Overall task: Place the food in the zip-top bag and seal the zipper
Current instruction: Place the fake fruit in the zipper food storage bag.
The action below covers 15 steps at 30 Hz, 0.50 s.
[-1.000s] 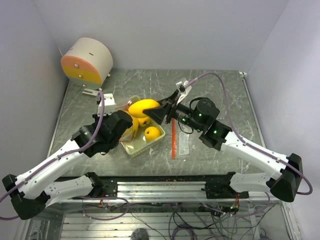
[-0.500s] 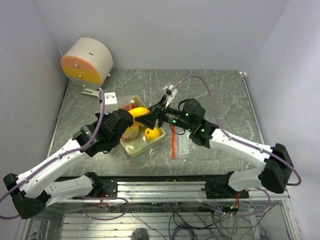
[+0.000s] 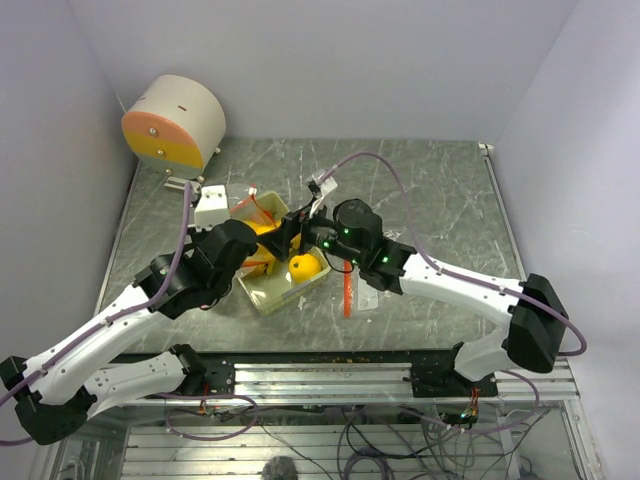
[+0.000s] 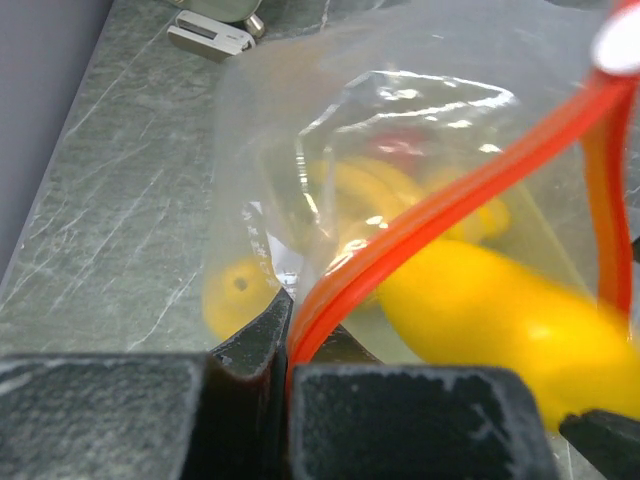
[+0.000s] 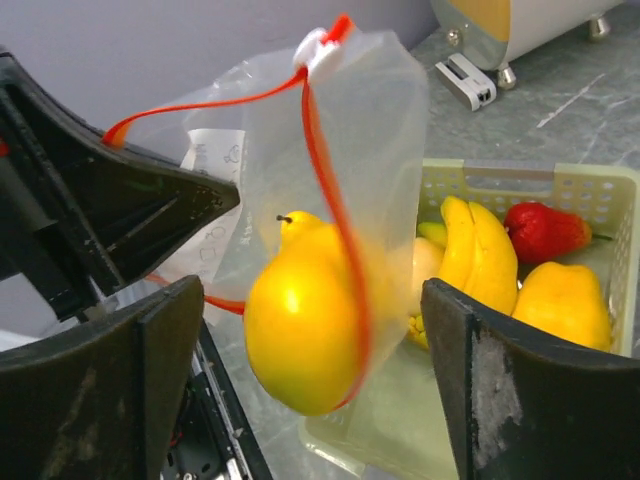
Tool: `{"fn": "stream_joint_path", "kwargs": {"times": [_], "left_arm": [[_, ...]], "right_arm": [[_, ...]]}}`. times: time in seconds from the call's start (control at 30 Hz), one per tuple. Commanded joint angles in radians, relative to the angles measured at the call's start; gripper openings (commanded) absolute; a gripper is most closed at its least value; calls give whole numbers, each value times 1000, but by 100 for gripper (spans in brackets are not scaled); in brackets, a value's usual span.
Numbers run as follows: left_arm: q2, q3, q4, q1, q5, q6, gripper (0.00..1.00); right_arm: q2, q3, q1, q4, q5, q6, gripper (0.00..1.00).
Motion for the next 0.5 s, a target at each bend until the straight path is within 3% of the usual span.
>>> {"fn": "stream_joint_path", "kwargs": {"times": [0.0,0.13,0.27,0.47], "left_arm": [[11,-19,24,4,-18,-16,7],[24,-35,28,5,-37,-24,7],[32,-23,-3,5,-73,-33,7],[0,52,-111,5,-172,-45,7]], "right_arm": [[-75,4,9,-24,34,-60,96],[-156,-30,10,-70,100,-76,100],[-222,-52,8,-202,265,-64,100],[-121,3,3,-455,300,-44,99]]}}
